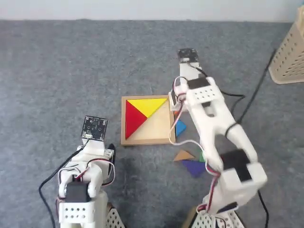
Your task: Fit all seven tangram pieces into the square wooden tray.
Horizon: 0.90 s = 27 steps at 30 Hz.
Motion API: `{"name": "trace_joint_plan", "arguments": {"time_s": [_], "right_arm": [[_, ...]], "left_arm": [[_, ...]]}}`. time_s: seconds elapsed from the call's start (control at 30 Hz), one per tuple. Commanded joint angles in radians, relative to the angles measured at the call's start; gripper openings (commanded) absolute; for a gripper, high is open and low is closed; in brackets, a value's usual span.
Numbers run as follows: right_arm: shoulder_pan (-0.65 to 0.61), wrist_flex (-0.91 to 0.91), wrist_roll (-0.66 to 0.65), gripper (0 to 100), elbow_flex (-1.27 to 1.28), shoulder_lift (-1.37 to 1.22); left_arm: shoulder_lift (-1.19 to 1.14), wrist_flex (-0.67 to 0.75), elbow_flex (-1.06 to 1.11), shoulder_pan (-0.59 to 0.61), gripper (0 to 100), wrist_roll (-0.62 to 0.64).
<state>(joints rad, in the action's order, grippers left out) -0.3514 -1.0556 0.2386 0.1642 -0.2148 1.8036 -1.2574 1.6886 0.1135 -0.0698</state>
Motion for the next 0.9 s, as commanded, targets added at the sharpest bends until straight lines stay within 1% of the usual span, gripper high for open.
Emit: {"name": "trace_joint_plan", "arguments": {"time_s": [0.0,0.13,0.37,0.6,0.87], "right_arm": [[0.001,-0.002,0.127,19.4,-0.129,-0.056],[0.019,-0.002,0.192,19.1,-0.216,-0.151],[0.022,-0.007,0.253,19.1,-0.345,-0.311],[0.035,-0.012,0.256,18.8,-0.353,-0.366],[0.096,-0.059,0.249,18.0,-0.353,-0.366]], "left_arm": [[0.015,-0.005,-0.004,0.0,13,0.008],[0.015,-0.005,-0.004,0.0,13,0.008],[0.015,-0.005,-0.004,0.0,13,0.008],[0.015,-0.005,-0.004,0.0,13,0.008],[0.015,-0.005,-0.004,0.0,13,0.008]]}}
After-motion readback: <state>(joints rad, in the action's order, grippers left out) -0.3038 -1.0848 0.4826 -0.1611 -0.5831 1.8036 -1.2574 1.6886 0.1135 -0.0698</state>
